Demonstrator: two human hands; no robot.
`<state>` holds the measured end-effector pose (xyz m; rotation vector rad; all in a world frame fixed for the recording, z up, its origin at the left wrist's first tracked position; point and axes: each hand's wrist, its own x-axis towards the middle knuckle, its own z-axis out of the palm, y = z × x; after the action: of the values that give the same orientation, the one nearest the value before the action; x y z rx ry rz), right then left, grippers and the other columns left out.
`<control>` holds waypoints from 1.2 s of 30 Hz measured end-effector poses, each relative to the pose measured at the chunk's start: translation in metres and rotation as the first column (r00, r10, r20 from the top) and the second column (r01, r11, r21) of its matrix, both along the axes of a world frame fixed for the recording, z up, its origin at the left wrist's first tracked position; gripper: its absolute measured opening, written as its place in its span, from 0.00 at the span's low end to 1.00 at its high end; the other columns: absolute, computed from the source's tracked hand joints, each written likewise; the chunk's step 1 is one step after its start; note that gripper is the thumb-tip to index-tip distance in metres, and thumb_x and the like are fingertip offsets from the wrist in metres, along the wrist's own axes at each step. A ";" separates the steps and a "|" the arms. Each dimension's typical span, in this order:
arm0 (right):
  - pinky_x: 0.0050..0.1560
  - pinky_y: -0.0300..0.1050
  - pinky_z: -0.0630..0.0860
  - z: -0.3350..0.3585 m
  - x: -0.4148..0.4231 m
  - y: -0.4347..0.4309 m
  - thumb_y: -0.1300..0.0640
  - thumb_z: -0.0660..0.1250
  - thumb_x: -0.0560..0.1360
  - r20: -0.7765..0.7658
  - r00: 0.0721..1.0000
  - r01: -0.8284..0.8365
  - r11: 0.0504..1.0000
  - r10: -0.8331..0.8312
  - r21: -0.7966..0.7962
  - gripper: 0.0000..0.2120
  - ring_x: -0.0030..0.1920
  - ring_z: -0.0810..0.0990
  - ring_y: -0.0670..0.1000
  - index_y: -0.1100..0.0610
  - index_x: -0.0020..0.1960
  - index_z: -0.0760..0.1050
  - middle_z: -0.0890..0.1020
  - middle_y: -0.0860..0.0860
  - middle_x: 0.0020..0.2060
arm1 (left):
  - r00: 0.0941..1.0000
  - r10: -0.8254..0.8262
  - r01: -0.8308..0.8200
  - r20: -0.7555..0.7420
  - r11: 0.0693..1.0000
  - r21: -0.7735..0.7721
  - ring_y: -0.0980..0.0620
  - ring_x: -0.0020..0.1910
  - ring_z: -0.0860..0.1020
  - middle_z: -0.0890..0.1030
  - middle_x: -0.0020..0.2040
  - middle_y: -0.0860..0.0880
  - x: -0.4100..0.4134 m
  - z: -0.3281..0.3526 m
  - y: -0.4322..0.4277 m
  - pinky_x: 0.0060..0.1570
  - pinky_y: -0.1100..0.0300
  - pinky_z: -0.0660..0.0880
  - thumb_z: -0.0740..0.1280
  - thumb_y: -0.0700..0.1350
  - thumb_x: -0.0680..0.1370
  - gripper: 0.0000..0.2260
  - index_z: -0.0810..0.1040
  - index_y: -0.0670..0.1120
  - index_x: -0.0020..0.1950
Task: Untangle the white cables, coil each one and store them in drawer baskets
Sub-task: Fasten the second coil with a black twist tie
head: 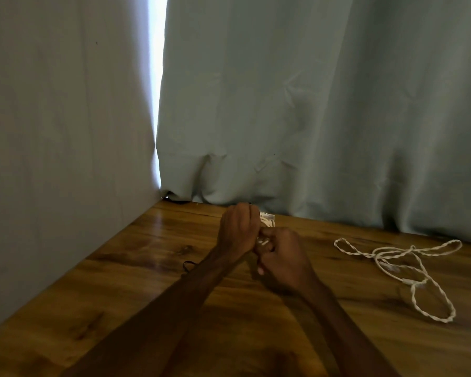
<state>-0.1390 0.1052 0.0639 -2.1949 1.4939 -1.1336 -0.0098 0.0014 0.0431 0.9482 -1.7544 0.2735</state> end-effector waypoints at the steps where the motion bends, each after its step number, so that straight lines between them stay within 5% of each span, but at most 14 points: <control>1: 0.33 0.42 0.77 0.000 0.000 0.000 0.64 0.65 0.79 0.057 0.998 0.008 1.000 -0.009 0.011 0.13 0.24 0.80 0.43 0.52 0.41 0.83 0.82 0.49 0.24 | 0.999 0.028 -0.027 0.037 1.000 -0.013 0.49 0.30 0.76 0.77 0.33 0.46 -0.001 0.003 0.001 0.29 0.57 0.69 0.83 0.40 0.64 0.23 0.70 0.42 0.46; 5: 0.29 0.39 0.71 0.003 -0.003 -0.004 0.63 0.64 0.81 0.235 0.971 0.025 0.995 -0.047 0.095 0.16 0.20 0.72 0.44 0.58 0.37 0.84 0.78 0.52 0.21 | 0.975 0.169 -0.174 0.143 0.985 0.021 0.61 0.33 0.67 0.70 0.34 0.55 -0.010 0.004 0.016 0.35 0.61 0.66 0.65 0.42 0.81 0.13 0.66 0.52 0.40; 8: 0.29 0.38 0.67 0.004 -0.007 -0.006 0.64 0.66 0.78 0.302 0.953 -0.036 0.985 -0.017 0.166 0.15 0.21 0.69 0.43 0.58 0.37 0.85 0.76 0.48 0.21 | 0.973 0.175 -0.165 0.151 0.984 -0.073 0.64 0.34 0.61 0.65 0.34 0.59 -0.011 0.005 0.009 0.37 0.65 0.62 0.50 0.51 0.81 0.13 0.70 0.48 0.43; 11: 0.30 0.33 0.67 0.009 -0.008 -0.005 0.64 0.67 0.77 0.349 0.937 -0.059 0.989 0.010 0.132 0.14 0.25 0.73 0.39 0.57 0.35 0.85 0.80 0.44 0.25 | 0.980 0.155 -0.161 0.127 0.986 0.041 0.62 0.33 0.63 0.66 0.34 0.56 -0.007 0.001 0.002 0.42 0.55 0.69 0.54 0.45 0.84 0.11 0.73 0.46 0.46; 14: 0.37 0.30 0.71 0.016 -0.010 -0.005 0.63 0.67 0.76 0.337 0.941 -0.024 0.999 0.014 0.026 0.13 0.36 0.81 0.40 0.56 0.35 0.85 0.86 0.47 0.34 | 0.977 0.165 -0.180 0.134 0.977 0.116 0.51 0.31 0.75 0.75 0.34 0.48 -0.001 -0.005 0.001 0.34 0.57 0.68 0.63 0.40 0.77 0.08 0.79 0.44 0.40; 17: 0.47 0.35 0.75 0.015 -0.014 -0.010 0.62 0.69 0.76 0.331 0.944 0.024 0.997 0.003 -0.080 0.12 0.48 0.82 0.43 0.52 0.36 0.85 0.85 0.47 0.43 | 0.996 0.083 -0.091 0.043 0.968 0.234 0.46 0.31 0.76 0.76 0.34 0.45 0.000 -0.008 -0.009 0.31 0.57 0.67 0.76 0.39 0.70 0.06 0.79 0.43 0.39; 20: 0.53 0.42 0.79 0.016 -0.018 -0.012 0.65 0.70 0.75 0.472 0.879 -0.041 0.997 0.066 -0.064 0.09 0.54 0.83 0.45 0.57 0.41 0.87 0.86 0.47 0.51 | 0.999 0.017 -0.028 0.036 0.938 0.345 0.42 0.36 0.79 0.79 0.38 0.41 -0.005 0.002 0.013 0.33 0.55 0.69 0.65 0.41 0.77 0.08 0.79 0.40 0.41; 23: 0.48 0.40 0.81 0.019 -0.019 -0.008 0.66 0.69 0.76 0.687 0.718 -0.162 0.987 0.112 0.008 0.07 0.48 0.87 0.50 0.65 0.46 0.86 0.88 0.55 0.46 | 0.999 -0.031 0.035 -0.015 0.928 0.371 0.41 0.49 0.80 0.82 0.48 0.39 -0.016 0.008 0.022 0.45 0.52 0.70 0.59 0.42 0.83 0.12 0.80 0.37 0.48; 25: 0.43 0.39 0.82 0.020 -0.022 -0.006 0.64 0.70 0.77 0.752 0.653 -0.198 0.979 0.093 0.050 0.06 0.44 0.86 0.52 0.66 0.48 0.85 0.88 0.59 0.44 | 0.996 -0.084 0.091 -0.036 0.894 0.438 0.40 0.48 0.81 0.84 0.47 0.39 -0.022 0.009 0.023 0.46 0.49 0.74 0.58 0.47 0.82 0.15 0.80 0.39 0.47; 29: 0.53 0.47 0.84 0.017 -0.032 -0.008 0.68 0.74 0.73 0.741 0.668 -0.200 0.976 0.071 0.086 0.09 0.49 0.87 0.59 0.66 0.53 0.84 0.88 0.60 0.46 | 0.979 -0.184 0.204 -0.089 0.861 0.466 0.44 0.43 0.82 0.84 0.42 0.44 -0.026 0.004 0.019 0.43 0.44 0.78 0.53 0.56 0.76 0.21 0.81 0.45 0.44; 33: 0.46 0.44 0.85 0.018 -0.037 -0.008 0.72 0.74 0.72 0.793 0.608 -0.158 0.985 0.039 0.072 0.14 0.45 0.88 0.56 0.68 0.57 0.79 0.87 0.62 0.46 | 0.946 -0.284 0.325 -0.156 0.824 0.464 0.52 0.38 0.79 0.80 0.36 0.52 -0.026 0.009 0.031 0.37 0.53 0.72 0.57 0.47 0.83 0.16 0.76 0.53 0.37; 36: 0.45 0.41 0.85 0.018 -0.039 -0.007 0.71 0.74 0.72 0.827 0.562 -0.150 0.985 0.015 0.084 0.13 0.43 0.88 0.54 0.66 0.57 0.80 0.88 0.60 0.45 | 0.911 -0.330 0.411 -0.245 0.766 0.495 0.48 0.41 0.82 0.83 0.39 0.49 -0.028 0.008 0.030 0.41 0.50 0.76 0.59 0.48 0.83 0.15 0.80 0.48 0.41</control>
<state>-0.1779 0.0984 0.0818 -1.2463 0.9654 -1.6289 -0.0379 0.0313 0.0511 0.9452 -1.8714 -0.5709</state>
